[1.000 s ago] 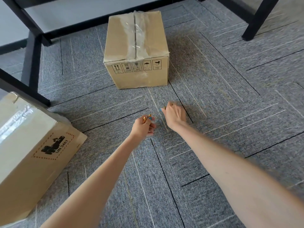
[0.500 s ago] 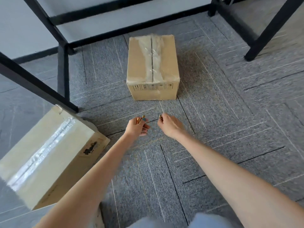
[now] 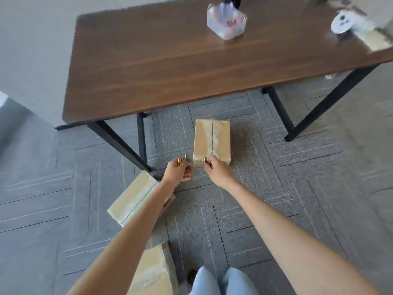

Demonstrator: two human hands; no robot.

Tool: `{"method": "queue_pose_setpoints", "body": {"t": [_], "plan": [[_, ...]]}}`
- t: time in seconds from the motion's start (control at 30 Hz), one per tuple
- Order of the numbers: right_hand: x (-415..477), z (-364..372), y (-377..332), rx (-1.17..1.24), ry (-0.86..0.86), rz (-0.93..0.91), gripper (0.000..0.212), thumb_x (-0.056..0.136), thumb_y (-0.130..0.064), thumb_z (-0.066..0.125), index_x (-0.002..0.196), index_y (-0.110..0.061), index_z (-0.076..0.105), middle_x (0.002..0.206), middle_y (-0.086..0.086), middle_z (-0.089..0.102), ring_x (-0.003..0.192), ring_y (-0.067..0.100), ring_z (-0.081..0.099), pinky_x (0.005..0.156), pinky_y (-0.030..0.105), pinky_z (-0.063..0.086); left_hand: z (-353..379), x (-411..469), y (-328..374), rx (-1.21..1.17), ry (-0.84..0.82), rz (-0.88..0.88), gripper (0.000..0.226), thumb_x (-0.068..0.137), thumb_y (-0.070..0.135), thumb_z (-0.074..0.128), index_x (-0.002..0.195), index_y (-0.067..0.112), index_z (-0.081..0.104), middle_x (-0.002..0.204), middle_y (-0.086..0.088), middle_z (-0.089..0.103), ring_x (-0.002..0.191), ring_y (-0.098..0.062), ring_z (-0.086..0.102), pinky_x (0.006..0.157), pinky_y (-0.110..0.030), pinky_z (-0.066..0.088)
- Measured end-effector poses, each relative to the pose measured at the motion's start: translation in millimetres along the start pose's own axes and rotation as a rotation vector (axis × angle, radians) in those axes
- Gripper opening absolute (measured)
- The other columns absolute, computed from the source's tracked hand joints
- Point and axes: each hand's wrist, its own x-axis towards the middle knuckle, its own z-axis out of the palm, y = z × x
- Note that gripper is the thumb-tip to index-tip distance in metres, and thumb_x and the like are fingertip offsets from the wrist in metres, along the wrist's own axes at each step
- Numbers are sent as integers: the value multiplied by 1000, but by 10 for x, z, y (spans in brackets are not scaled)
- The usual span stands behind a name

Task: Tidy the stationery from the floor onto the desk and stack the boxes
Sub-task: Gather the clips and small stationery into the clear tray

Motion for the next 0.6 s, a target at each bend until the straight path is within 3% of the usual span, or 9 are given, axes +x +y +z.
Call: {"method": "queue_pose_setpoints", "body": {"t": [0.1,0.3,0.5,0.6], "plan": [[-277,-626,-520,8,4,-14,26,99,-35,43,99,-10,51,80,4,55,67,24,48,49,32,26,-75,-478,655,21,-36,24,17,103,13,40,101,5,55,73,-9,60,45,-7,52,46,-19,47],[-399,-1679,-1101,38,77,-17,21,97,-36,48,89,-17,49,71,-5,54,65,21,52,50,31,30,70,-756,1657,17,-61,38,18,102,13,41,94,10,57,75,-8,63,43,-6,52,50,-22,46],[-14,-2639,-1185,39,150,-55,20,94,-35,53,85,-17,53,85,2,62,79,23,56,60,32,36,570,-513,2504,33,-74,110,15,102,12,42,98,6,56,72,-8,63,38,-4,51,43,-19,46],[284,-3076,-1100,-15,169,-77,22,93,-38,53,88,-17,56,88,2,67,82,24,60,62,32,39,877,-314,2857,28,-41,146,15,102,14,44,98,8,57,72,-7,63,39,-2,53,53,-22,53]]}}
